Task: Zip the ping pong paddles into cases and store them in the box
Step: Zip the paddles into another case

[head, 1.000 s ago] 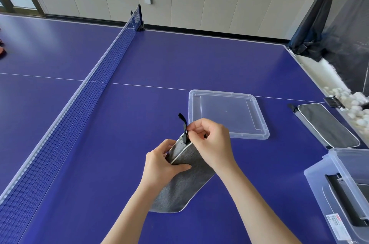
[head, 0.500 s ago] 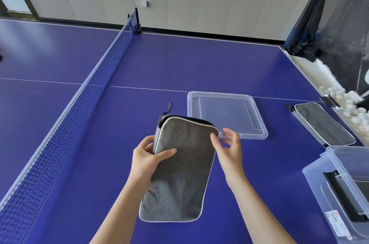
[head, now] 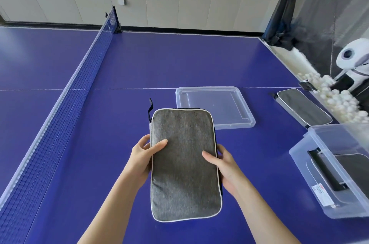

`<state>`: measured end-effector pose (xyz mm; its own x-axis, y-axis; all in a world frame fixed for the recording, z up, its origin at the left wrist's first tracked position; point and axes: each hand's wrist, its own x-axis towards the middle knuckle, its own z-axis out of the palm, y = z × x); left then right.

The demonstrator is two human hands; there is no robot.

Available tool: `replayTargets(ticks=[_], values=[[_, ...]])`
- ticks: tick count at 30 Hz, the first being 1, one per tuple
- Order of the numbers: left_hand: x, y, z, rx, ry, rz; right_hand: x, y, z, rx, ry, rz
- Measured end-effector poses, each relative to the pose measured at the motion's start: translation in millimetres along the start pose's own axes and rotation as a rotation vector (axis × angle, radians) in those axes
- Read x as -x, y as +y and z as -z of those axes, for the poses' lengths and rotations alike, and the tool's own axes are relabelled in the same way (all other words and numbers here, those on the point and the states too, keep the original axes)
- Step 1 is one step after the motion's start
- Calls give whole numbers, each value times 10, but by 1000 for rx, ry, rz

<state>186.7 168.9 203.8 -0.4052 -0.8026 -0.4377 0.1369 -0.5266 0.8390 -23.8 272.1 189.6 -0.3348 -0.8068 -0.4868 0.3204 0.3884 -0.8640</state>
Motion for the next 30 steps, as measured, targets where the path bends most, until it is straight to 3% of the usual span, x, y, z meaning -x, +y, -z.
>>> replayTargets(ticks=[4, 9, 14, 20, 30], values=[[-52, -117, -6, -119, -203, 56, 134, 37, 218, -43, 70, -4], [-57, -290, -136, -223, -340, 118, 301, 117, 530, -44, 126, -11], [-2, -413, -336, -251, -381, 113, 481, 131, 796, 76, 105, -10], [71, -463, -755, -288, -413, 83, 677, 113, 1175, 59, 138, 31], [540, -926, -2020, -328, -381, 14, 1330, 130, 2406, 6, 209, 99]])
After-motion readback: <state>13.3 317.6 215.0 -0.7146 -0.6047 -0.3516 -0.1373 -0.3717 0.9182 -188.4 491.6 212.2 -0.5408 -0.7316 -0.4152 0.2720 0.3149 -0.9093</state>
